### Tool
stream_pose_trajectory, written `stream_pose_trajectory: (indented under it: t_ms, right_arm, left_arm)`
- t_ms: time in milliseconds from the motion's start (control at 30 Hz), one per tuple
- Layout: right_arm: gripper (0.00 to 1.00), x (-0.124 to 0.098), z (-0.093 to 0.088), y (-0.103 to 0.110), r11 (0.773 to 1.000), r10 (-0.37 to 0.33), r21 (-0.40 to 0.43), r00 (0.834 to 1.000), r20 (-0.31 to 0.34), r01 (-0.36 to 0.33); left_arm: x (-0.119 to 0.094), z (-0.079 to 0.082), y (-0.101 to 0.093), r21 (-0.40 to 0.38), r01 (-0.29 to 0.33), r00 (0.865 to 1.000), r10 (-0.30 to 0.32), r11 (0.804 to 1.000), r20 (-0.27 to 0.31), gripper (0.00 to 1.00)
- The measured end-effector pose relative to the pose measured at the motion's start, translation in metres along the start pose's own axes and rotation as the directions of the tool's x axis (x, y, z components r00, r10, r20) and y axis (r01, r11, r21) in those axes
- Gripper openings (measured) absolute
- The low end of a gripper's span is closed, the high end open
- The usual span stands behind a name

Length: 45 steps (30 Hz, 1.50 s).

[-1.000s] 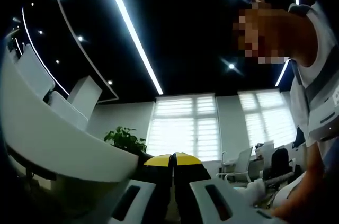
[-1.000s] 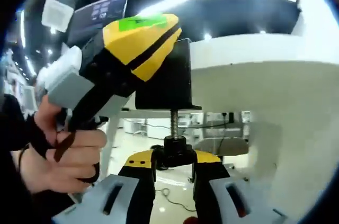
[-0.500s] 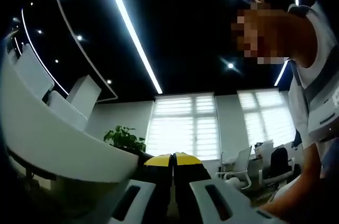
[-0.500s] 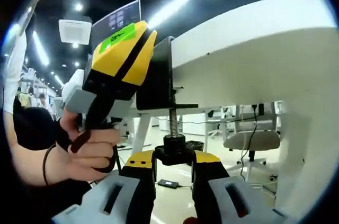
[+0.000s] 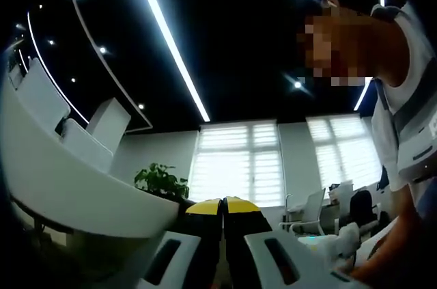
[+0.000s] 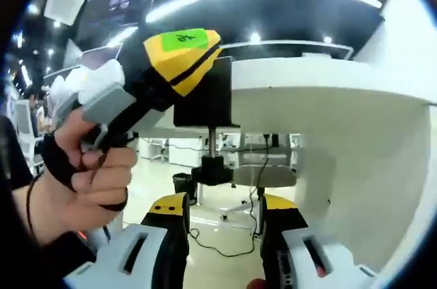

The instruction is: Clamp the fixed fixture on the desktop, loosen the retaining clip, secure it to the edge of the desk, and tighten the retaining clip.

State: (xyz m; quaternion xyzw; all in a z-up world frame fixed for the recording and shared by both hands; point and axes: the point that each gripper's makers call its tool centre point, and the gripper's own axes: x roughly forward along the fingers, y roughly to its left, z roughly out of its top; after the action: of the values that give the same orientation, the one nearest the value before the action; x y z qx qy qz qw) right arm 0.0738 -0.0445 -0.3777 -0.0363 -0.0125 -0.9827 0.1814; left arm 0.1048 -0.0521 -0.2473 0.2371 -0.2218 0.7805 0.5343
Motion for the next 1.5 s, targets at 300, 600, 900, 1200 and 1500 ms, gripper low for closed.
stream_pose_trajectory:
  t_ms: [300, 600, 900, 1200, 1500]
  right_arm:
    - [0.42, 0.01, 0.019, 0.016, 0.998, -0.064, 0.005, 0.997, 0.043, 0.064]
    - [0.34, 0.022, 0.016, 0.014, 0.992, -0.125, 0.004, 0.992, 0.027, 0.125]
    - [0.27, 0.018, 0.014, 0.009, 0.991, -0.133, -0.019, 0.991, 0.02, 0.134]
    - [0.26, 0.02, 0.015, 0.02, 0.999, -0.011, -0.034, 0.999, 0.043, 0.012]
    - [0.26, 0.031, 0.014, 0.023, 0.937, 0.348, -0.004, 0.934, 0.073, -0.349]
  left_arm:
    - [-0.001, 0.004, 0.0, 0.005, -0.002, 1.0, 0.002, 1.0, 0.007, 0.02]
    - [-0.002, 0.004, 0.0, 0.005, -0.001, 1.0, 0.001, 1.0, 0.011, 0.02]
    - [-0.002, 0.004, 0.0, 0.004, -0.002, 1.0, 0.002, 1.0, 0.015, 0.02]
    - [-0.002, 0.005, 0.001, 0.003, -0.004, 1.0, 0.004, 1.0, 0.02, 0.02]
    - [-0.002, 0.005, 0.001, -0.005, -0.005, 1.0, 0.005, 1.0, 0.022, 0.02]
